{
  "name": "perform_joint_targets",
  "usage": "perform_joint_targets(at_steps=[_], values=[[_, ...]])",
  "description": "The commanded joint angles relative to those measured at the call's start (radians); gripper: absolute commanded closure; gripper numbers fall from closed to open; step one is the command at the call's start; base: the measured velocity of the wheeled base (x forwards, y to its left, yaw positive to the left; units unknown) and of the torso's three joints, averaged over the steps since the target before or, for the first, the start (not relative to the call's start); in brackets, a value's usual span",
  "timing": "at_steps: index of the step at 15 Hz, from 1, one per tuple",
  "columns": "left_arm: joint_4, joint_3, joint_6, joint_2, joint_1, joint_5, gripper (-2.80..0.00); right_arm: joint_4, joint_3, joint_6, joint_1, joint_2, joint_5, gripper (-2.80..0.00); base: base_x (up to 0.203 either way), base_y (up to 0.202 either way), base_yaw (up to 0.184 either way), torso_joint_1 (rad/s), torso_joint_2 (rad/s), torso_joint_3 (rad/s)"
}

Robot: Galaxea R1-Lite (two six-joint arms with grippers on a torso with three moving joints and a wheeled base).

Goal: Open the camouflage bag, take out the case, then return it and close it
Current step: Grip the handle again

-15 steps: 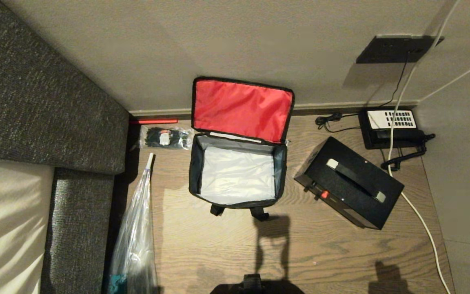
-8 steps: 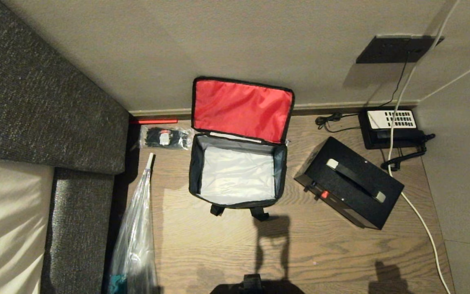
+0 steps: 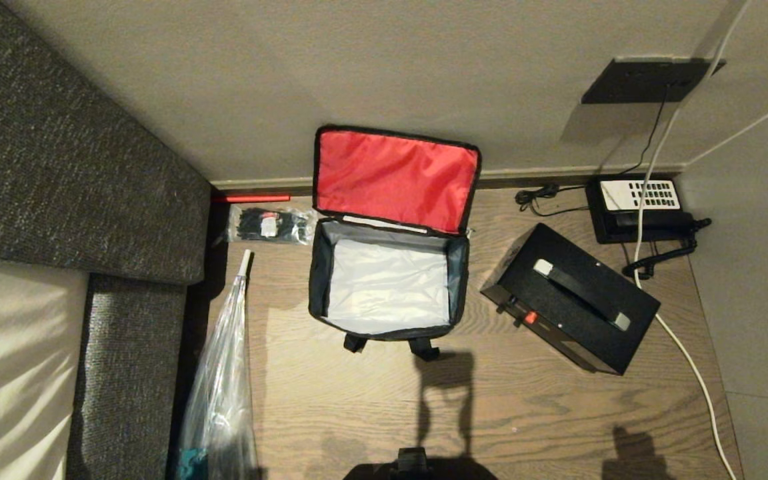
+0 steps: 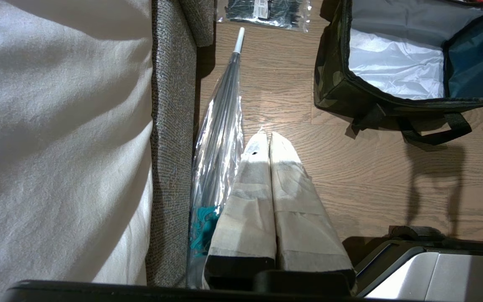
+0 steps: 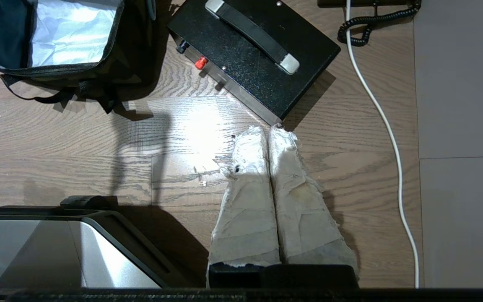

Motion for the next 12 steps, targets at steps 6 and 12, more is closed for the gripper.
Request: perform_joint_targets(at_steps=[6,12], values=[[0.000,0.003,-0.001,-0.002,0.000,0.000,0.00,0.000,0.000,0.000,0.000,0.000,0.000,0.00,0.000,0.000,0.000,0.000,0.00,0.000],[0.000,0.003,-0.001,-0.002,0.002,0.000,0.00,0.000,0.000,0.000,0.000,0.000,0.000,0.00,0.000,0.000,0.000,0.000,0.00,0.000]])
